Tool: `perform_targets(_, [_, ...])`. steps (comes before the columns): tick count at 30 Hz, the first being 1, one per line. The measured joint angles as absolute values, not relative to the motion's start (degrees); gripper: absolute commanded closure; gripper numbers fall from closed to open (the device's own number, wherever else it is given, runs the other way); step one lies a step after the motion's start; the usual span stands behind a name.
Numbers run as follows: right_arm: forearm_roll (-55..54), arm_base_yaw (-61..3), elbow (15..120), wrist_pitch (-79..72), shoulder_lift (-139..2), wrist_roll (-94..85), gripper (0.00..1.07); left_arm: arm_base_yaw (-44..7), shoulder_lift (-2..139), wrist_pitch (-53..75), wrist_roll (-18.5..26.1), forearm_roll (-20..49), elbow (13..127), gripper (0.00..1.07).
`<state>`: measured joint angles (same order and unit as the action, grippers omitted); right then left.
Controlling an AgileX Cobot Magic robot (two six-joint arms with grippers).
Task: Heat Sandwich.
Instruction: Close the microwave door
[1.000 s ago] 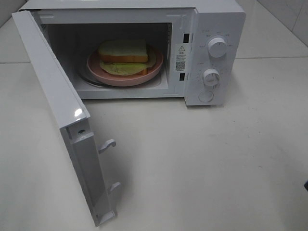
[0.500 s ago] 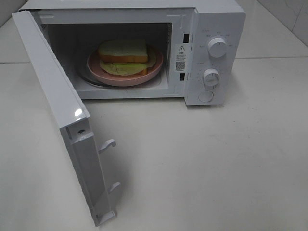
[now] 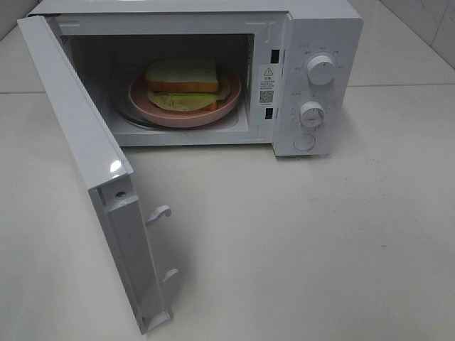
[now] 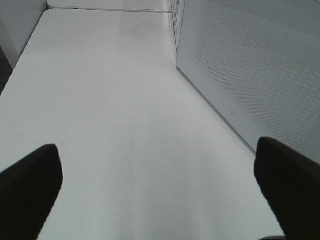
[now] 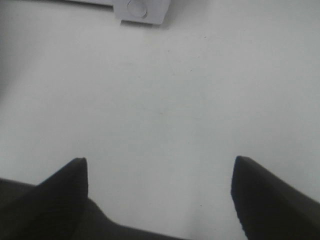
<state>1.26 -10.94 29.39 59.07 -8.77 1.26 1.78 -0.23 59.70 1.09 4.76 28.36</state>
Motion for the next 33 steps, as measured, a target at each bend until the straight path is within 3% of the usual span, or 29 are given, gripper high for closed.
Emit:
perform_targets(12, [1.2, -2.6, 28.9, 59.2, 0.2, 0.0, 0.31, 1.8, -0.2, 59.7, 1.1, 4.8, 28.4, 0.05])
perform_targets(33, [1.2, -2.4, 28.9, 59.2, 0.2, 0.0, 0.31, 1.8, -0.2, 59.7, 1.1, 4.8, 28.4, 0.05])
